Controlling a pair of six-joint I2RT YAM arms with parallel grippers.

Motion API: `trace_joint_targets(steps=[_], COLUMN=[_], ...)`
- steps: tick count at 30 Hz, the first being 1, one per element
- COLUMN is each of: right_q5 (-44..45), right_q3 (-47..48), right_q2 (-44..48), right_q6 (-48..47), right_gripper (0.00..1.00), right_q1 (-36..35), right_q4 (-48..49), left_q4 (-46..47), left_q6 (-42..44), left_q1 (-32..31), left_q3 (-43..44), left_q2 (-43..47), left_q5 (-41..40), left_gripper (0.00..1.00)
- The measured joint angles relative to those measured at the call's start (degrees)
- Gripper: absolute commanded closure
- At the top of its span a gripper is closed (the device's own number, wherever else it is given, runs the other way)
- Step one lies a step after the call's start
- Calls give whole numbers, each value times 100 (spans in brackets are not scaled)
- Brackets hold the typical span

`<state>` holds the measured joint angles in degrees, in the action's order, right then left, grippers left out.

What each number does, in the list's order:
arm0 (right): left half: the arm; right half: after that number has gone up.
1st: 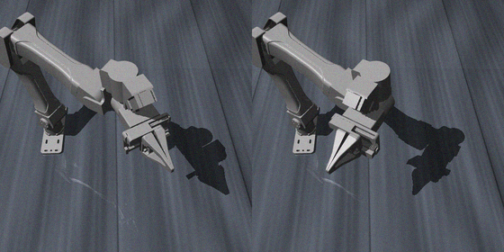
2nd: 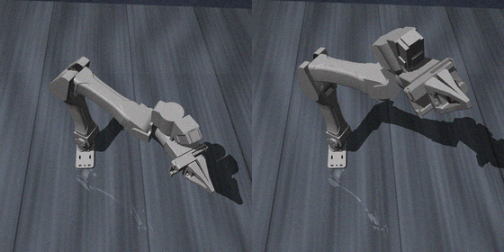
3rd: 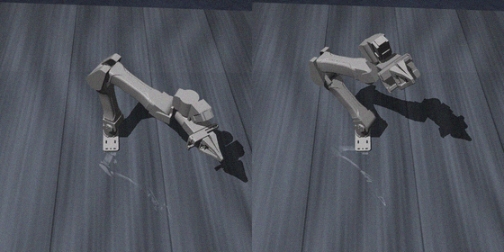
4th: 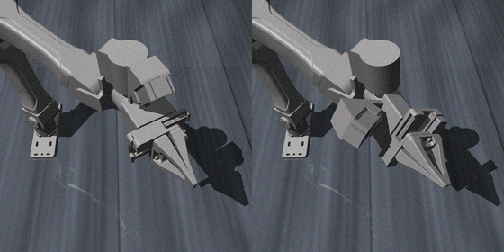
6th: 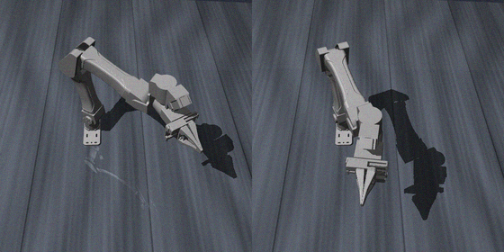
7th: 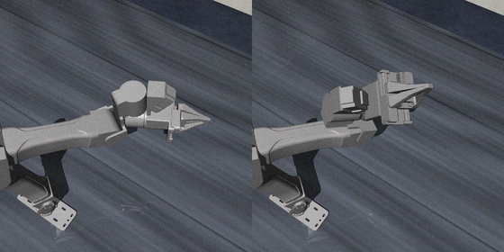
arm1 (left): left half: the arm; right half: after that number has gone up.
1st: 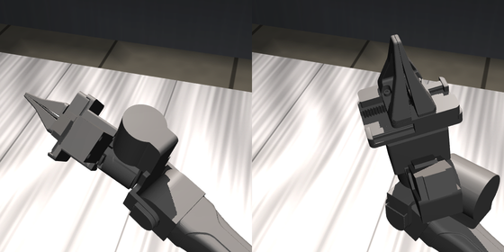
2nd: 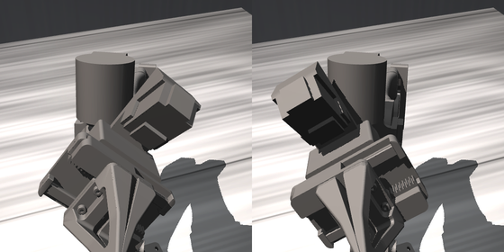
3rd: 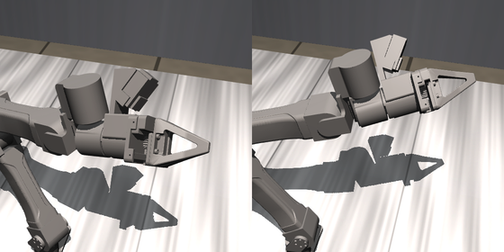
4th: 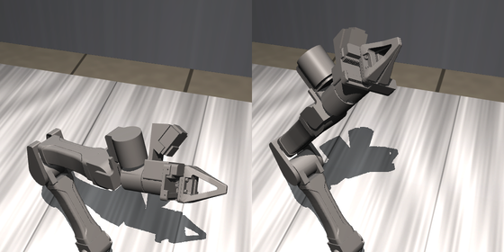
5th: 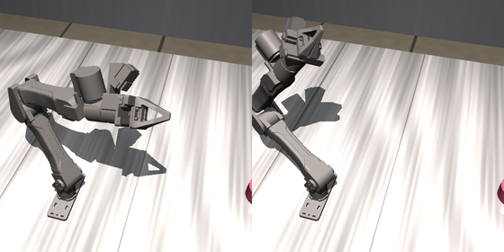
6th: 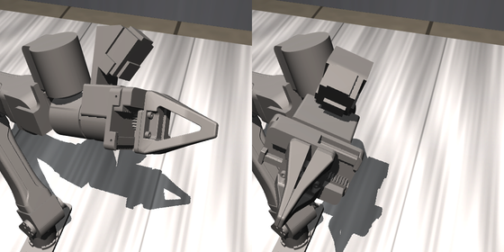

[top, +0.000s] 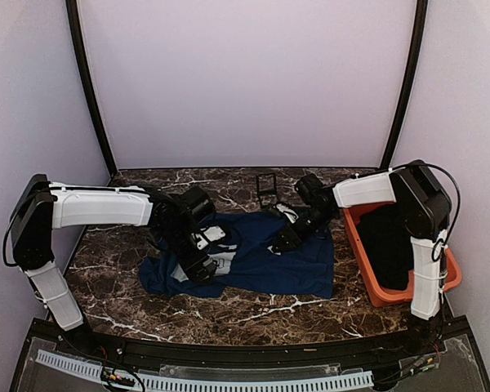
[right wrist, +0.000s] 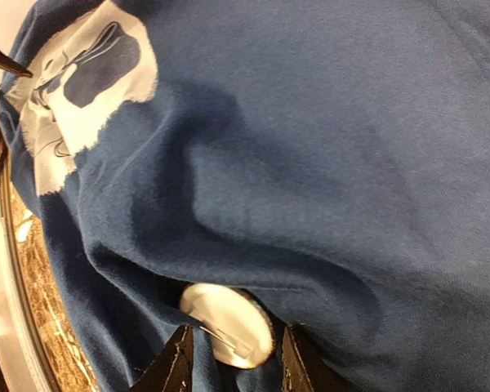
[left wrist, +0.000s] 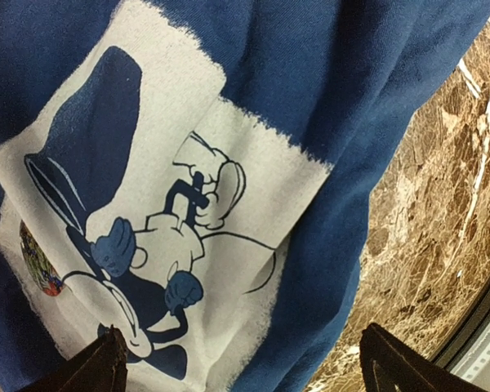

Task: Pin the brooch onto the clothing
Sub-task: Smooth out the clothing with brooches at the center of the board.

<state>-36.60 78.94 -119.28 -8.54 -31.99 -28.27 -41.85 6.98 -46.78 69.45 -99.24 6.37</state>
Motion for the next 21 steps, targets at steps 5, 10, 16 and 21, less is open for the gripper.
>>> trace_joint_targets(steps=[5, 10, 16, 21], right_q5=[-284, -398, -501, -627], right_q3=[-2, -20, -20, -20], right_q2=[-66, -83, -179, -179], right_q6=[-46, -96, -48, -35], right_gripper=[68, 87, 100, 100], right_q1=[-4, -26, -31, -28], right_q4=[2, 4, -7, 7], left_q4=[0, 2, 7, 7], left_q6=[0, 0, 0, 0], left_q1=[0, 0, 0, -2], left_q3=[-7, -20, -35, -61], left_q2=[-22, -22, -22, -22], left_q5=[2, 2, 0, -4], left_gripper=[1, 1, 1, 1])
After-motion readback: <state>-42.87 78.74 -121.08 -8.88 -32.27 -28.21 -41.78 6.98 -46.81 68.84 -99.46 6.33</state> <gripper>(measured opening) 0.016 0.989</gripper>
